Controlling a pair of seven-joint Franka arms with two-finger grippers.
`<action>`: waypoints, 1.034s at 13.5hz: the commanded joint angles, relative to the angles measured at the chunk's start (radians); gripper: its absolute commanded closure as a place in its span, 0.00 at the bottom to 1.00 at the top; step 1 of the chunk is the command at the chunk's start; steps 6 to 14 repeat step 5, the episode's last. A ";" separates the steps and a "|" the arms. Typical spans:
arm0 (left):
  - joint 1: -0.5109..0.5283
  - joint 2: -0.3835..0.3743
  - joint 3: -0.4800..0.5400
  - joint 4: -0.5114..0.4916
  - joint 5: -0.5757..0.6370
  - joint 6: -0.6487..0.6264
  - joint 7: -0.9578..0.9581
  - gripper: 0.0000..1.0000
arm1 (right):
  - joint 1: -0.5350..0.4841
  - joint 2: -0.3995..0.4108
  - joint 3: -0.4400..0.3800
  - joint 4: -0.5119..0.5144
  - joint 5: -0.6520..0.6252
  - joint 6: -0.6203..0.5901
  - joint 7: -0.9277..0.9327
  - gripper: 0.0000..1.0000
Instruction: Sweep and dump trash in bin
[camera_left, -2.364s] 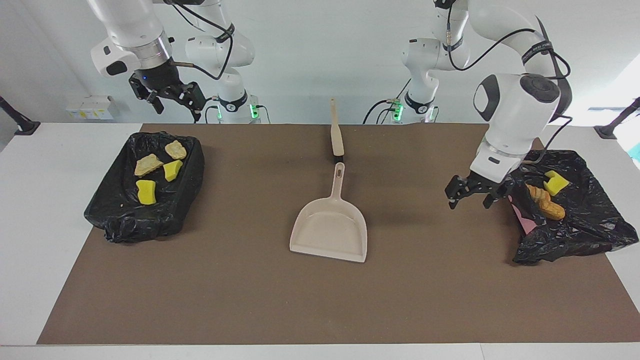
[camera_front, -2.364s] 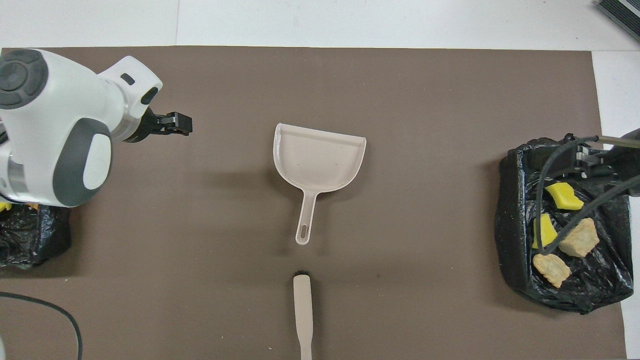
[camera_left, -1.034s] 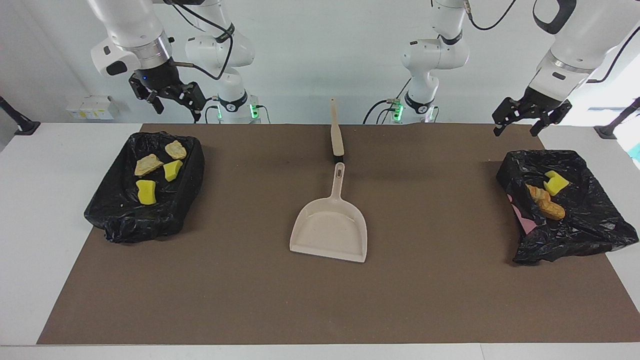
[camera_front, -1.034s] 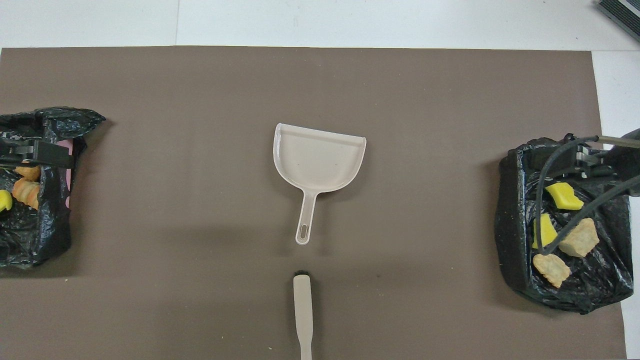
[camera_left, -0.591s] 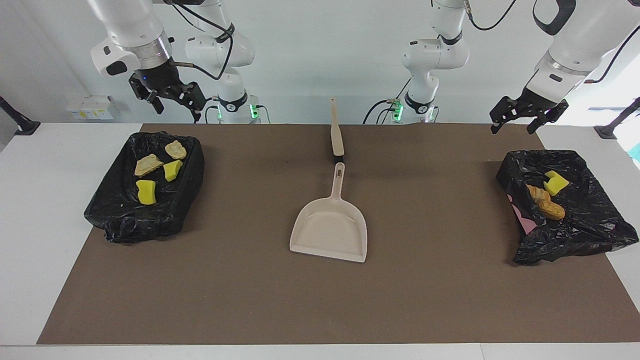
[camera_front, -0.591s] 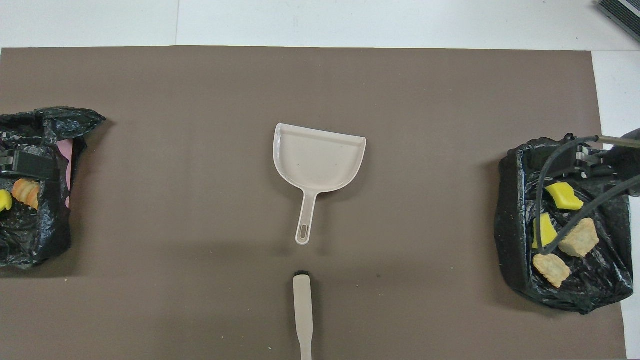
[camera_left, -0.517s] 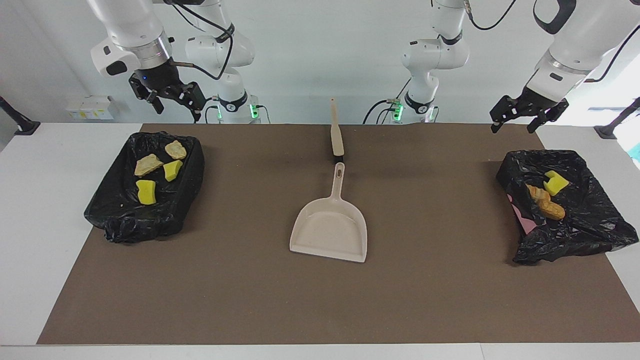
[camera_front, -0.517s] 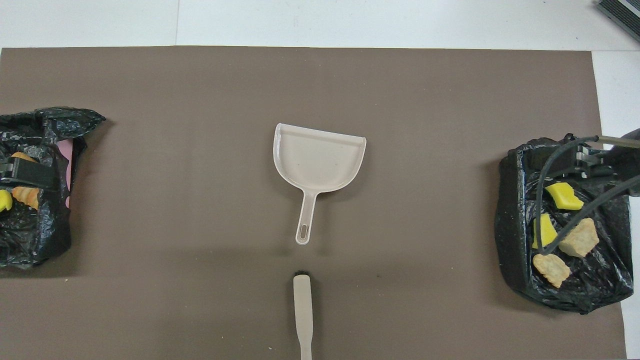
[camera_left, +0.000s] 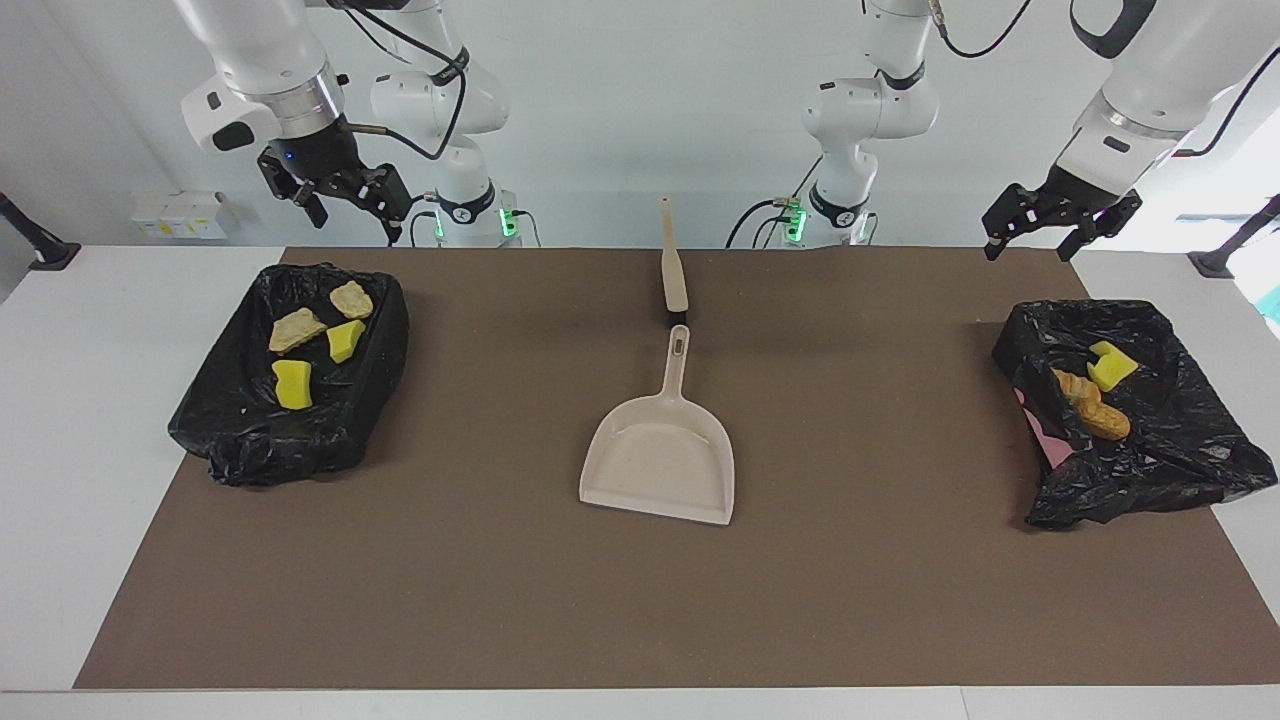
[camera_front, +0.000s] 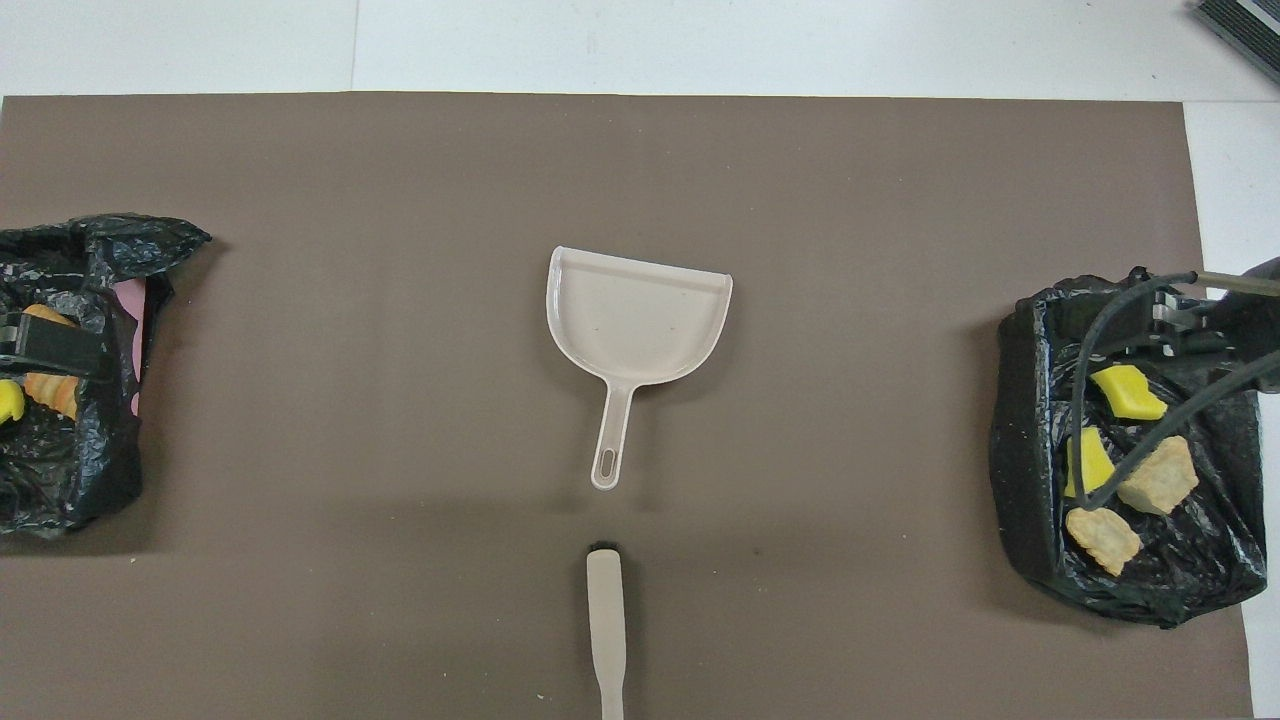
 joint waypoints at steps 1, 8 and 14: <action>-0.002 0.013 0.000 0.027 0.016 -0.018 0.010 0.00 | -0.007 -0.021 -0.001 -0.025 0.019 0.009 -0.015 0.00; -0.002 0.012 0.000 0.022 0.018 -0.017 0.008 0.00 | -0.007 -0.021 -0.003 -0.025 0.019 0.009 -0.015 0.00; -0.002 0.012 0.000 0.022 0.018 -0.017 0.008 0.00 | -0.007 -0.021 -0.003 -0.025 0.019 0.009 -0.015 0.00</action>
